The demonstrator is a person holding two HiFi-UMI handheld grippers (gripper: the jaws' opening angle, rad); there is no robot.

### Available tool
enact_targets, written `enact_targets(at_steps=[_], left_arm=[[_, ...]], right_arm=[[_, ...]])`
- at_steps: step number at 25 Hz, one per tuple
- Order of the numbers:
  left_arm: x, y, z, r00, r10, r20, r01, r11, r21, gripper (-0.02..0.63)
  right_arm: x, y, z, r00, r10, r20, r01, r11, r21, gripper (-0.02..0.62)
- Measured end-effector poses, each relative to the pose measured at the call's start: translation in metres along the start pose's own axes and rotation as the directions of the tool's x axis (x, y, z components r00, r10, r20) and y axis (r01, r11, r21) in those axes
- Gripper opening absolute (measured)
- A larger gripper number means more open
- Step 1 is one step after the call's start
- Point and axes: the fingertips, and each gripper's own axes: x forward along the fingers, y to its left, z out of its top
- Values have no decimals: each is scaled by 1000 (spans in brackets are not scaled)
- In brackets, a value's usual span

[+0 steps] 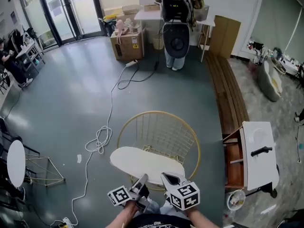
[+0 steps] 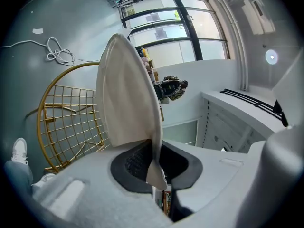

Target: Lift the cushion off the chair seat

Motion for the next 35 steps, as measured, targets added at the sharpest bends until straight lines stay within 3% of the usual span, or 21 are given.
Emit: enact_targets(at_steps=[8,10,16,21,29,32,35], left_arm=[[-6,-64,37,999,-9,31,3,984,178,34],[-4,-82,41,998,-43,34,36,981,191,34],[-6,-114,67,995,-61,73,34,945,326,34],[-2,-147,74,983,-149,109,108,942,317,34],[-10,-163,83,983,-130,130,77,933,351,34],[-8,-169,80,974,-190,125,138,930,339,34],[-12,-168,82,974,-191,126,138,929,343,34]], right_arm=[[-13,18,46,997,-3,73,9,997,-75,-2],[-18,22,57,996,-8,94,17,995,-94,-2],[-29,29,92,983,-26,181,46,993,-109,-2],[-40,38,120,970,-31,239,68,986,-149,-3],[-48,46,133,962,-40,270,89,981,-171,-2],[-48,45,129,962,-43,271,90,982,-165,-2],[-46,47,127,962,-44,270,90,983,-160,-2]])
